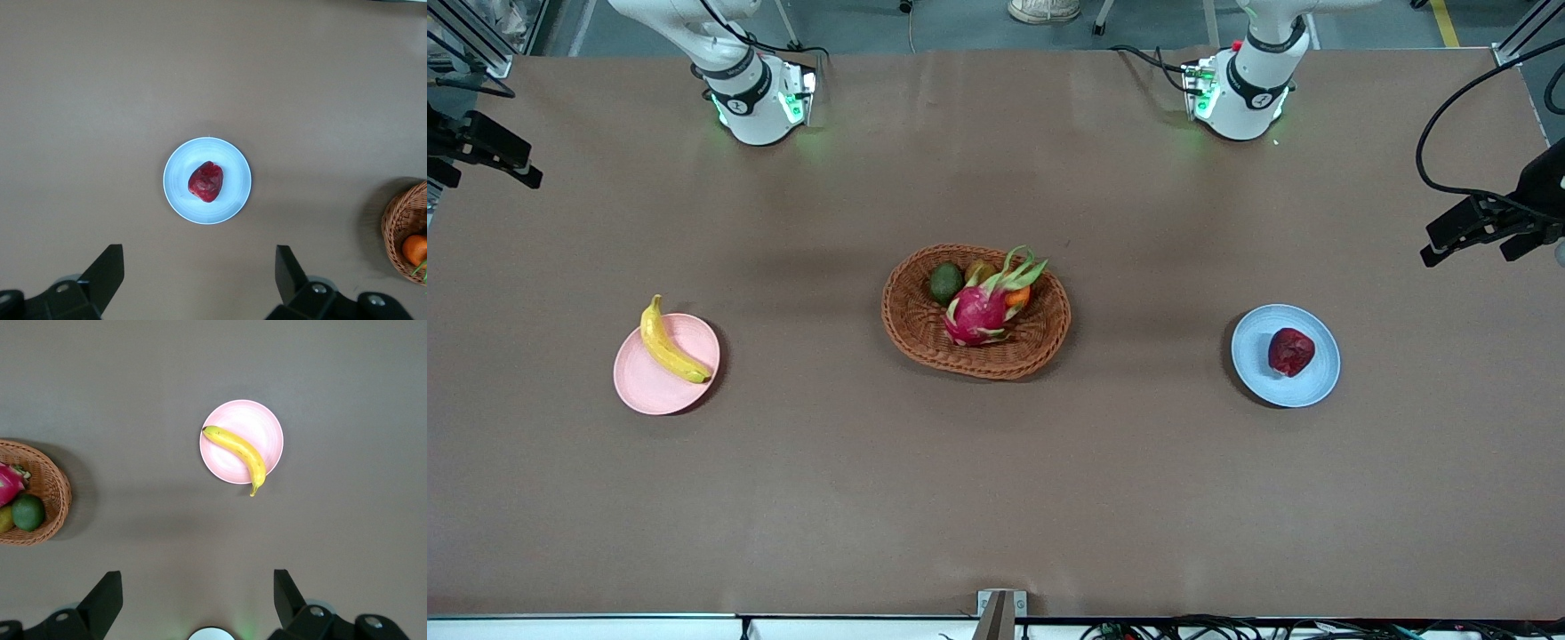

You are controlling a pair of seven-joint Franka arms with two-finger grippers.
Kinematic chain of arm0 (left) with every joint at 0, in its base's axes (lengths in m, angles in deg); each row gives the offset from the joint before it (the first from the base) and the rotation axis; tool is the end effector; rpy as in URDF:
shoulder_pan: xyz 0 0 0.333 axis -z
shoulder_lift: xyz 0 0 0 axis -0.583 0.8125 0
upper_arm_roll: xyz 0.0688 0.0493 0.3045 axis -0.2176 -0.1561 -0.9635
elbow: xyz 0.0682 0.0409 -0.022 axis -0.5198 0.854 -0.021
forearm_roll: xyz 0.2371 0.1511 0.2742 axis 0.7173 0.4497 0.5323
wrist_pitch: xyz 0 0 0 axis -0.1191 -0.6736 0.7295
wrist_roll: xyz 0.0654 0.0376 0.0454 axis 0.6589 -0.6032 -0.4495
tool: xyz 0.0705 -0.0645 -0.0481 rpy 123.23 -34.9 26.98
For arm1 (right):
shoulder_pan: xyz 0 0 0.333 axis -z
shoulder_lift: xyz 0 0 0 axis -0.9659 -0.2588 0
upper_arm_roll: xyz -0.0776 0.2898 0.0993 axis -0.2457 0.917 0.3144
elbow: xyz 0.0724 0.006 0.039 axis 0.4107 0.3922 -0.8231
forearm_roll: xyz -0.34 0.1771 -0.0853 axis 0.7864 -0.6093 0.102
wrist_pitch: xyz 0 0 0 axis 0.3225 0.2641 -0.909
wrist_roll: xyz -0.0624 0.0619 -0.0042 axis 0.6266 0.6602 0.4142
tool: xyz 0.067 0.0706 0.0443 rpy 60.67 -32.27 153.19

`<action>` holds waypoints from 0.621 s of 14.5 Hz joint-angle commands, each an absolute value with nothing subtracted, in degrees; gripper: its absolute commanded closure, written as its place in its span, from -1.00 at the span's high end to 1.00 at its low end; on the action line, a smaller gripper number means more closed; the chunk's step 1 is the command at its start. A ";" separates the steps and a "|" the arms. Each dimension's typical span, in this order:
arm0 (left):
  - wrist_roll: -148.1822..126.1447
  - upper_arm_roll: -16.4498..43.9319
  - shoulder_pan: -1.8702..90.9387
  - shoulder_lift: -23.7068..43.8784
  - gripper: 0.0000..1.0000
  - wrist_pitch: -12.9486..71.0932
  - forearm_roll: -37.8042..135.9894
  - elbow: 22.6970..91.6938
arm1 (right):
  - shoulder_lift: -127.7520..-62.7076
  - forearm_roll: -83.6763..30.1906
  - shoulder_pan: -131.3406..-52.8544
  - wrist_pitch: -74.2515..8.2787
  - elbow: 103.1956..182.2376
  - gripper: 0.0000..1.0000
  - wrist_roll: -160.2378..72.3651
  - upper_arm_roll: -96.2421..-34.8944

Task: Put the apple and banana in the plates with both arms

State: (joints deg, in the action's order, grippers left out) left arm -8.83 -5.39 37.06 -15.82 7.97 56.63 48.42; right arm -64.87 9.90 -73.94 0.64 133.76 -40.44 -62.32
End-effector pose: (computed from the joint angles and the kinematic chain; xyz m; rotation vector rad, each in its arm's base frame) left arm 0.5631 -0.0075 0.6305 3.1073 0.1039 0.1427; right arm 0.5002 -0.0293 0.6764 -3.1307 0.0456 0.0340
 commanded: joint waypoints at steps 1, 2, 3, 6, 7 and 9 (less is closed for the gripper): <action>-8.26 -5.81 37.33 -15.18 1.00 6.48 56.06 46.69 | -66.84 10.02 -74.65 1.16 130.89 1.00 -40.49 -62.93; -8.35 -5.81 37.33 -15.18 1.00 6.48 56.06 46.69 | -67.10 9.93 -74.56 1.25 130.71 1.00 -40.57 -62.93; -8.35 -5.81 37.33 -15.18 1.00 6.48 56.06 46.69 | -67.11 9.75 -74.56 1.25 130.71 1.00 -40.66 -62.93; -8.26 -5.81 37.33 -15.18 1.00 6.48 56.06 46.69 | -67.11 9.75 -74.56 2.12 131.14 1.00 -40.75 -62.93; -8.26 -5.81 37.33 -15.18 1.00 6.48 56.06 46.78 | -67.11 9.75 -74.56 2.65 131.15 1.00 -40.84 -62.93; -8.35 -5.73 37.42 -15.18 1.00 6.48 56.06 46.78 | -67.02 9.40 -74.56 2.74 131.67 1.00 -41.01 -62.93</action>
State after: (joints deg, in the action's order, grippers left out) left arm -8.83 -5.39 37.07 -15.82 7.97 56.63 48.39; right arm -66.82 9.81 -73.94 1.97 132.03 -40.50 -62.32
